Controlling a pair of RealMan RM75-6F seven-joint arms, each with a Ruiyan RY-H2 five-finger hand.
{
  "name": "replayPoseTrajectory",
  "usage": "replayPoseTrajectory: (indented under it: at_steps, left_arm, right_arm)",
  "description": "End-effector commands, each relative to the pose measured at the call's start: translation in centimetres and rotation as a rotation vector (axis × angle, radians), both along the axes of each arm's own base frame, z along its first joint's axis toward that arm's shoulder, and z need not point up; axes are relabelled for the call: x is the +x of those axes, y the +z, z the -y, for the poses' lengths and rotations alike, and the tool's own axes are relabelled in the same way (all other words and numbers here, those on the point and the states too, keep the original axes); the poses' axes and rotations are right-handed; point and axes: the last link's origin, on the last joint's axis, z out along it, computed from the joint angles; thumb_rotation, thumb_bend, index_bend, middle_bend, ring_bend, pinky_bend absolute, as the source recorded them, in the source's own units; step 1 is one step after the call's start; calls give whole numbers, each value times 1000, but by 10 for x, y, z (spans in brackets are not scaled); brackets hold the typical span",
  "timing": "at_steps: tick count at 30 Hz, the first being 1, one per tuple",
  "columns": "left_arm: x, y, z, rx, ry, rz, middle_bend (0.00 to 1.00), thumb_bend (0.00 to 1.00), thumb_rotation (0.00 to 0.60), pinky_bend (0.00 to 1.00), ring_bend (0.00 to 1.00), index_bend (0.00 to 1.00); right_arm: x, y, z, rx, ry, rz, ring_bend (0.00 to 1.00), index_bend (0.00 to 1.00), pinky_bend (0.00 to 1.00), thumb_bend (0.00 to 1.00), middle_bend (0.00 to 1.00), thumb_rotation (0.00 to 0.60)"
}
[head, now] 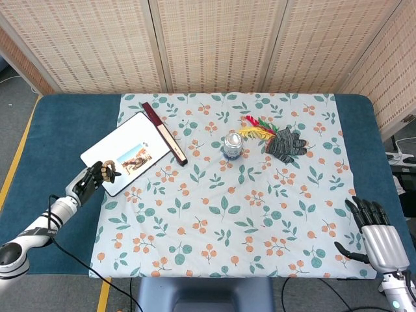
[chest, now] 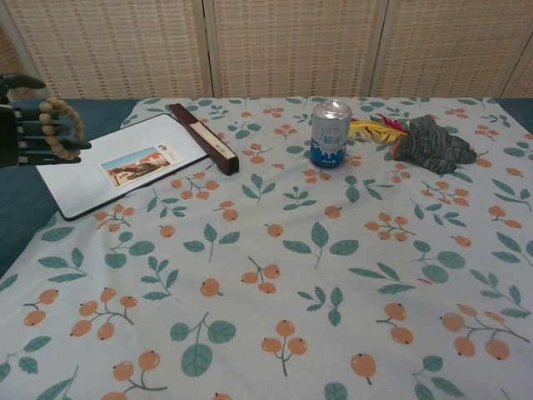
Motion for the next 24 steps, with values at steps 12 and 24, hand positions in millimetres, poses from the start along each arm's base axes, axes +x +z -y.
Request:
replayPoseTrajectory:
  at_steps: [12,24]
  left_arm:
    - [1,0,2,5,-24,-38,628,491,294,0,267,628]
    - [2,0,4,2,-31,-41,631,734,362,0,267,629]
  right_arm:
    - [1,1,-1,-6,3,1,0,0,0,167,0,392]
    - [2,3,-2,-15,7,3,0,0,0,166,0,392]
